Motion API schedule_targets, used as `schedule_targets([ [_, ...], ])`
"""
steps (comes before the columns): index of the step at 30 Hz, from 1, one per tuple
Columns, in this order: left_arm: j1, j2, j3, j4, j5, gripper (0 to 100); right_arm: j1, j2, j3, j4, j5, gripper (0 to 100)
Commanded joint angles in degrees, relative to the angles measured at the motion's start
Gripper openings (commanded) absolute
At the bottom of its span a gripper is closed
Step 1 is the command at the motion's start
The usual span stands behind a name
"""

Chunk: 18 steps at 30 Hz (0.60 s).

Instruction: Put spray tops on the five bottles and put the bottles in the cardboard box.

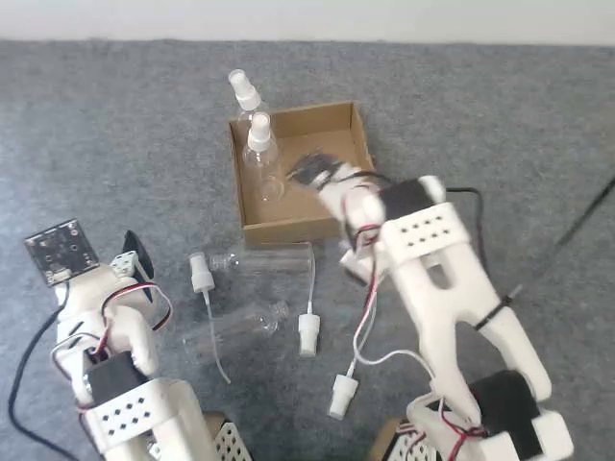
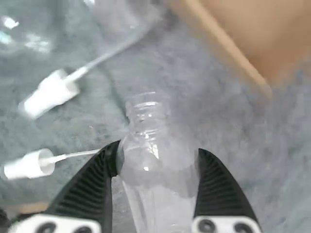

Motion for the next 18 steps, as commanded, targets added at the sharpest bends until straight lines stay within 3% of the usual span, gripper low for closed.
schedule_targets([
  [1, 0.09, -0.79, -0.75, -2.02, 0.09, 19, 8.92, -2.59, -2.9, 0.57, -5.8, 6.5],
  [9, 0.09, -0.79, -0.66, -2.02, 0.09, 19, 18.59, 4.18, -2.9, 0.31, -6.33, 6.9],
  [18, 0.09, -0.79, -0.66, -2.02, 0.09, 19, 19.82, 14.55, -2.9, -2.15, -1.58, 7.1],
])
